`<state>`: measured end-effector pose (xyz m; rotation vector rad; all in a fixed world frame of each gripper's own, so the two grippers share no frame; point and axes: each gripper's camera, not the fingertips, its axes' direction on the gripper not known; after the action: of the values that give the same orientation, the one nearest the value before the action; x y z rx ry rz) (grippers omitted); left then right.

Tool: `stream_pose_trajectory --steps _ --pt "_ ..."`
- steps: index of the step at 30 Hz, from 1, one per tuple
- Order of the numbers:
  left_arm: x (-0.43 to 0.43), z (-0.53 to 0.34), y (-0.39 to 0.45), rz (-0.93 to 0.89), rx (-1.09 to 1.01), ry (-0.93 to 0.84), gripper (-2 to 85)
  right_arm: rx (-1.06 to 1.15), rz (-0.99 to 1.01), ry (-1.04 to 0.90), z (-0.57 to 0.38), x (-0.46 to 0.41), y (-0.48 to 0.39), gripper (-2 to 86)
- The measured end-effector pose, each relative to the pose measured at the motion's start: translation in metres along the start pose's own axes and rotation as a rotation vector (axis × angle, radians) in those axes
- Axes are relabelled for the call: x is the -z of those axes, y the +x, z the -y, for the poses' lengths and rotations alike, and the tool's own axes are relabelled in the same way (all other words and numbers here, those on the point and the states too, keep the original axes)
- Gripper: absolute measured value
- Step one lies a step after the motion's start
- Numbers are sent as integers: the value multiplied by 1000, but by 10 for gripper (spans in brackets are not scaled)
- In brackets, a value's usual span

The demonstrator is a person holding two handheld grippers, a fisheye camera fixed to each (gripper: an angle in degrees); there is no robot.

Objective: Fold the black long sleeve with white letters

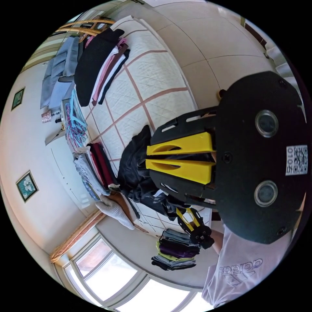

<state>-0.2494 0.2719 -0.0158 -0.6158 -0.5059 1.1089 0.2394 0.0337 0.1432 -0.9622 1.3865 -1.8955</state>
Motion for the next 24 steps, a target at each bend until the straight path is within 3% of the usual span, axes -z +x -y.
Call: stream_pose_trajectory --steps 2,5,7,13,19,21,24 --pt "3 1 -17 46 14 25 59 29 -27 -5 2 11 0 32" --pt "3 -9 -80 -230 102 54 44 119 -9 -15 -2 30 1 29" --pt "-4 -31 -147 -533 214 49 38 225 46 -46 -7 41 -1 27" --pt "-35 -75 -264 -884 284 155 42 493 317 -122 -3 48 -12 28" --pt "-198 -70 -261 -1172 463 -140 68 208 147 -294 50 -38 15 49" --pt "-208 -69 -256 -1178 499 -131 76 220 66 -334 50 -54 11 62" --pt "-184 -83 -269 -992 602 -53 89 240 -5 -261 41 -46 8 91"
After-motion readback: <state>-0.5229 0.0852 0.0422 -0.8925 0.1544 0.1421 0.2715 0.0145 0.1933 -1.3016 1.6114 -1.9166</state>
